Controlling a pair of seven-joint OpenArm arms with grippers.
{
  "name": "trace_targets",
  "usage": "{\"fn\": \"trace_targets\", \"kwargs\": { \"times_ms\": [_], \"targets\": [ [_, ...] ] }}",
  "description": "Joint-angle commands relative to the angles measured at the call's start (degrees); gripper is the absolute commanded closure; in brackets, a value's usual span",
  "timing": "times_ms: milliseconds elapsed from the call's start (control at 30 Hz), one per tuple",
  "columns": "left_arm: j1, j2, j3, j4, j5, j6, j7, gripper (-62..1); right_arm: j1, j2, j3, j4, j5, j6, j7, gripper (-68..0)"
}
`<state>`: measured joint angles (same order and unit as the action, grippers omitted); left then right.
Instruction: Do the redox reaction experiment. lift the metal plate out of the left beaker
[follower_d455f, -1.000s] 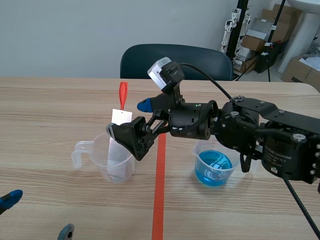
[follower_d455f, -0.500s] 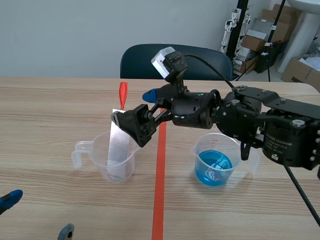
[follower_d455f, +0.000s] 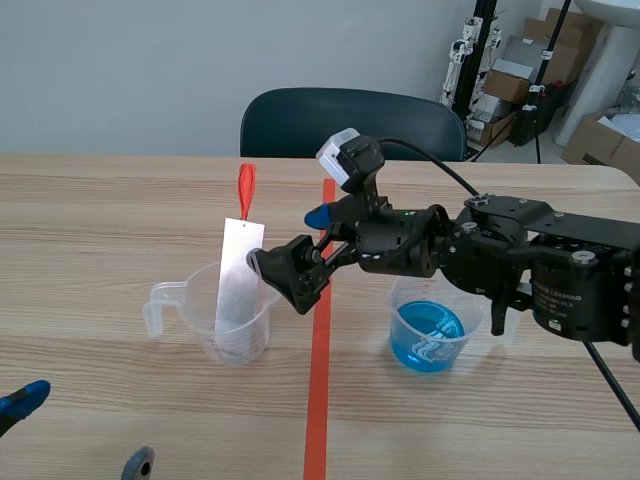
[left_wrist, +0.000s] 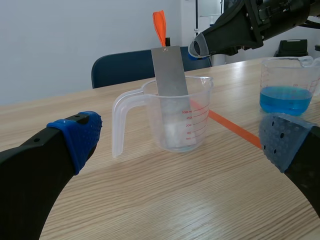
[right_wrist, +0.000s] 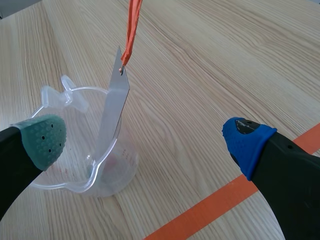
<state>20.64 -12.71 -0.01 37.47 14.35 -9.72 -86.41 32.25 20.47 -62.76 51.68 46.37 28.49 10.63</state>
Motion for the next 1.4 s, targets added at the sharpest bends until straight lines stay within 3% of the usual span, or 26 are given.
{"fn": "trace_targets", "kwargs": {
  "times_ms": [0,933,1367],
  "targets": [
    [0.4,-0.2,0.0,0.2,-0.2,-0.1,-2.6,-62.3,2.4,-0.4,0.1,1.0,0.8,0.2,1.3,-67.9],
    [0.4,-0.2,0.0,0.2,-0.2,-0.1,-2.6,-62.3,3.1,-3.0,0.1,1.0,0.8,-0.5,0.0,-67.9],
    [0.4,-0.2,0.0,0.2,-0.2,-0.1,-2.6,-62.3,3.1,-3.0,0.1,1.0,0.8,-0.5,-0.9,-43.6]
  ]
}}
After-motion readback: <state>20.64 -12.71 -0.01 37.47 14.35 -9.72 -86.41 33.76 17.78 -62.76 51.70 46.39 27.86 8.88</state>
